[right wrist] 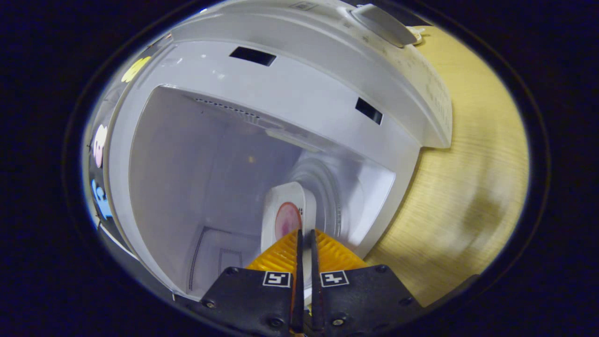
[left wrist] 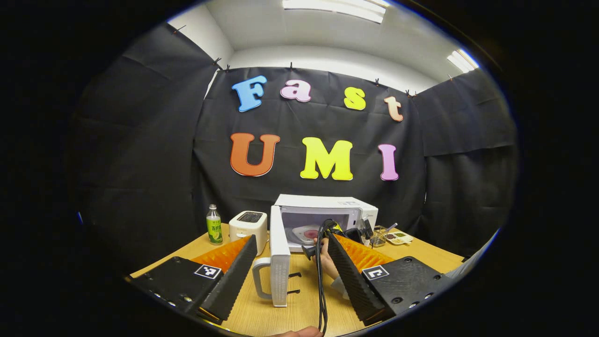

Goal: Open the microwave oven with the left hand, put the food in, and close the microwave oven.

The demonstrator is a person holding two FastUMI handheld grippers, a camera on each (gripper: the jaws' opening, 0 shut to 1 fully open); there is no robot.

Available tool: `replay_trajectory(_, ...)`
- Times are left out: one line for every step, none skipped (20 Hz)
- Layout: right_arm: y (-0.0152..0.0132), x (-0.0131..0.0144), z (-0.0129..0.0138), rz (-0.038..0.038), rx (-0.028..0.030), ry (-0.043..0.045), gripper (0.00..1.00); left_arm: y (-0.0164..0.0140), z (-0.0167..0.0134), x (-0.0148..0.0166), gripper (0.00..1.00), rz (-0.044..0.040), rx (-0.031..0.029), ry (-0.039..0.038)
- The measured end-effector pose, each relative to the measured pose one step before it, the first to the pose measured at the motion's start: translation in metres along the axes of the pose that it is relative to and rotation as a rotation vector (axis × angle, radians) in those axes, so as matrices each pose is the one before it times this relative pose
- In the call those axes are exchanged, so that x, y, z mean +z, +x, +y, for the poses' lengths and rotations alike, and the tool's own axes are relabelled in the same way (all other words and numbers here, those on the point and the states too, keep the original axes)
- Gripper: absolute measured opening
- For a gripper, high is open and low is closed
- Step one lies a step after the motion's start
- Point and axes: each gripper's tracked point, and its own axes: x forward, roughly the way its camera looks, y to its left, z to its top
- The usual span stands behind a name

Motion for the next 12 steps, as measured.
replay_trajectory(-0.00080, 0.00038, 0.00059, -0.00097, 0.00382, -0.00482, 0.11, 0.00018, -0.00205, 0.00009, 0.93, -0.00398, -0.00355, -0.00050)
replay_trajectory(-0.00102, -0.00207, 0.00196, 0.00721, 0.01316, -0.00959, 0.04, -0.00171, -0.00020, 0.00007, 0.93, -0.00301, -0.00341, -0.00171)
replay_trajectory(-0.00184, -0.00026, 0.00129, 0.00260, 0.00858, 0.00450, 0.13, 0.00012, 0.00091, -0.00038, 0.93, -0.00207, 0.00167, -0.00273)
replay_trajectory(-0.00079, 0.00259, -0.00057, -0.01098, 0.00307, -0.00295, 0.17, 0.00003, 0.00109, -0.00039, 0.93, -0.00128, 0.00283, -0.00324)
replay_trajectory(-0.00350, 0.00104, 0.00301, 0.00105, 0.01660, -0.00794, 0.19, 0.00052, -0.00033, -0.00078, 0.93, 0.00192, 0.00115, -0.00366)
replay_trajectory(-0.00322, 0.00131, 0.00563, 0.00332, 0.02579, -0.02140, 0.17, -0.00167, 0.00051, -0.00136, 0.93, 0.00607, 0.00236, -0.00495)
replay_trajectory(-0.00438, 0.00315, 0.00808, -0.00502, 0.03324, -0.02872, 0.43, -0.00100, 0.00147, -0.00121, 0.93, 0.00251, 0.00634, -0.00264)
replay_trajectory(-0.00471, 0.00409, 0.00495, -0.00494, 0.01093, -0.03859, 0.67, -0.00140, 0.00211, 0.00077, 0.93, 0.00027, 0.00747, -0.00035)
replay_trajectory(-0.00416, -0.00181, -0.00544, -0.00848, -0.03673, -0.04784, 0.91, -0.00118, 0.00178, -0.00002, 0.93, 0.00135, 0.00609, -0.00076)
replay_trajectory(-0.00634, 0.00037, 0.00091, -0.00560, -0.00166, -0.02435, 1.00, -0.00208, 0.00122, -0.00038, 0.93, -0.00041, 0.00418, -0.00193)
replay_trajectory(-0.00407, -0.00149, 0.00281, 0.00436, 0.01639, -0.01809, 0.99, -0.00246, 0.00130, 0.00114, 0.93, -0.00265, 0.00399, -0.00250)
replay_trajectory(-0.00425, -0.00256, -0.00103, 0.01051, 0.00496, -0.03172, 1.00, -0.00354, 0.00159, 0.00087, 0.93, -0.00098, 0.00289, -0.00231)
